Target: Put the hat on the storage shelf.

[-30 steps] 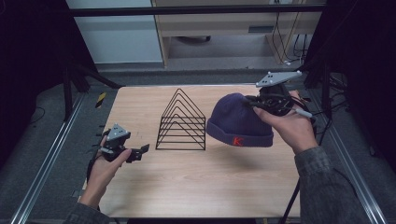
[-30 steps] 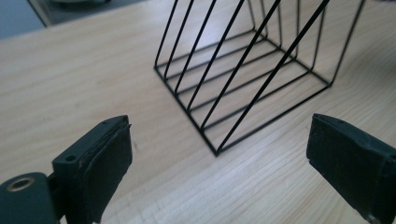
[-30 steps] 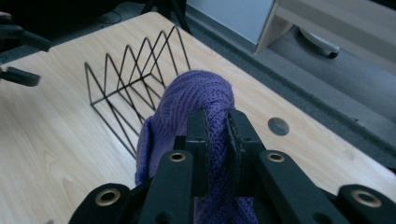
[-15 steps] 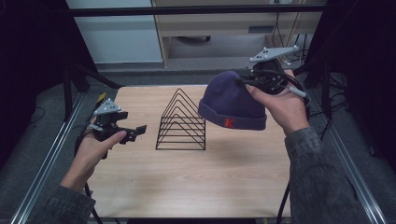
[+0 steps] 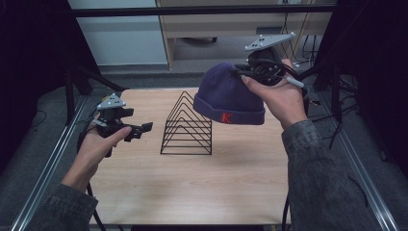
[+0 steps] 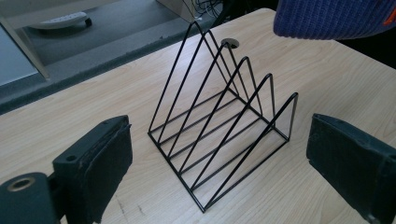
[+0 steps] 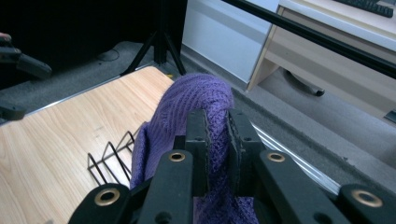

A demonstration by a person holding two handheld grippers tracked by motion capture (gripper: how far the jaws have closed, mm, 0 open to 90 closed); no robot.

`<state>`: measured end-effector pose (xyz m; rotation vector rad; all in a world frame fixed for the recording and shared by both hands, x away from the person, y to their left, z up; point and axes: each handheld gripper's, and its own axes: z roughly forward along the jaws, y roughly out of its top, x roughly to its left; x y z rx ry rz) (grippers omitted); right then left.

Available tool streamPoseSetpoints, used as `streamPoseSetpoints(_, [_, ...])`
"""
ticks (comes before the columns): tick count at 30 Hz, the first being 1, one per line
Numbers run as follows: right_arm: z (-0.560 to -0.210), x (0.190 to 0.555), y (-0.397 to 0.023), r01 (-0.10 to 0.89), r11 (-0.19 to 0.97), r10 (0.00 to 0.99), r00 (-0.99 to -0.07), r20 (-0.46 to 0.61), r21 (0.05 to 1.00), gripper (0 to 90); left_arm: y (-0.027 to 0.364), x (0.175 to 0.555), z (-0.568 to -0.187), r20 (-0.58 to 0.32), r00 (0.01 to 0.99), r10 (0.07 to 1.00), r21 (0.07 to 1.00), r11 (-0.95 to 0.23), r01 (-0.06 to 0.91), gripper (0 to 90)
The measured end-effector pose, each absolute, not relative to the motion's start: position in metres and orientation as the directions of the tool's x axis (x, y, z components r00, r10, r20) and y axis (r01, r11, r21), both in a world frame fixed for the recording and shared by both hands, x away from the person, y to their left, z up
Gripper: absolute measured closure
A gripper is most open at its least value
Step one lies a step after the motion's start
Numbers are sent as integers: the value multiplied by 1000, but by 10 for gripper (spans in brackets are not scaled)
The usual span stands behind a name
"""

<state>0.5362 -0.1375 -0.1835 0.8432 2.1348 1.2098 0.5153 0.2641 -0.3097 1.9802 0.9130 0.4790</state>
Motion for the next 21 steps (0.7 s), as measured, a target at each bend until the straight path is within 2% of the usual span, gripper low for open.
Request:
streamPoseSetpoints(7, [-176,536,-128,239,396,730,-668,-146,887,804,263,518,-308,-50,665,746,847,-320,423,63])
streamPoseSetpoints(21, [-169,531,-106,201,384,693,-708,-138,901,803,261,514,-305,-43,681,731,866,-312,390,68])
